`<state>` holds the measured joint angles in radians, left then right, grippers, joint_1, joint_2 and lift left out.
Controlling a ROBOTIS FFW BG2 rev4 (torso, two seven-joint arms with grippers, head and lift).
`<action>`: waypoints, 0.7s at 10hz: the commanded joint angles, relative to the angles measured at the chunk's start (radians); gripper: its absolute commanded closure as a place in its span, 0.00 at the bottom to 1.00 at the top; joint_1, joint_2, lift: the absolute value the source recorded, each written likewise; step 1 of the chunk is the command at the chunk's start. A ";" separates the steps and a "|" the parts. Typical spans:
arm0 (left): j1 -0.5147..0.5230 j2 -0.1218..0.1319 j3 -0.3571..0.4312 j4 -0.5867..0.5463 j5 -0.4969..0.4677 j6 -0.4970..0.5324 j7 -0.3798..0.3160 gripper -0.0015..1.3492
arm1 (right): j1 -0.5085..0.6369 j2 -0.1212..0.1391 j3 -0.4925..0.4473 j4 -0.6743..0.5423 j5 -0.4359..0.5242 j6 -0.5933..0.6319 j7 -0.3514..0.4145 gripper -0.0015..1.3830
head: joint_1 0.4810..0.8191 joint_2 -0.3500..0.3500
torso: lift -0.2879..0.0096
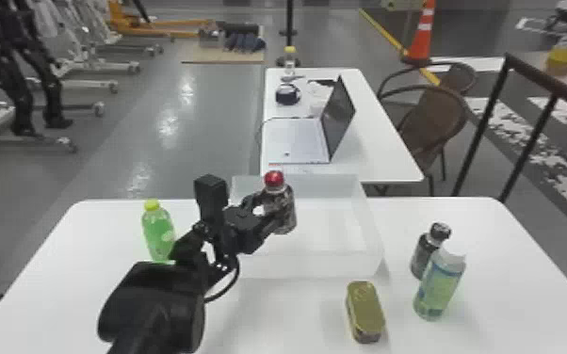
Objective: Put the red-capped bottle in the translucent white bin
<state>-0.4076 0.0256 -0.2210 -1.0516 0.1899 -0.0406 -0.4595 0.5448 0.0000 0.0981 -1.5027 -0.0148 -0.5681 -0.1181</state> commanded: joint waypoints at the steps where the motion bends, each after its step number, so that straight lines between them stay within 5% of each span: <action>1: 0.004 -0.009 0.031 0.021 -0.049 -0.030 0.004 0.38 | 0.000 0.001 0.000 0.001 -0.001 -0.001 0.000 0.15 | 0.20 0.50 | 0.63; 2: 0.003 -0.009 0.038 0.019 -0.049 -0.025 0.007 0.12 | 0.000 0.001 0.000 0.001 -0.002 0.000 0.000 0.15 | 0.20 0.50 | 0.63; 3: -0.004 -0.007 0.040 0.018 -0.047 -0.035 0.007 0.05 | 0.000 0.001 0.000 0.001 -0.002 0.000 0.000 0.15 | 0.20 0.50 | 0.63; 5: 0.029 0.002 0.065 -0.056 -0.053 -0.065 0.007 0.12 | 0.000 0.001 0.000 -0.001 -0.001 -0.001 0.000 0.15 | 0.20 0.50 | 0.63; 7: 0.191 0.016 0.170 -0.341 -0.118 -0.041 0.084 0.12 | 0.001 0.001 0.000 -0.004 0.003 0.000 0.000 0.15 | 0.20 0.50 | 0.63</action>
<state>-0.2637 0.0388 -0.0803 -1.3170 0.0827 -0.0862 -0.3755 0.5454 0.0000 0.0982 -1.5049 -0.0134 -0.5681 -0.1181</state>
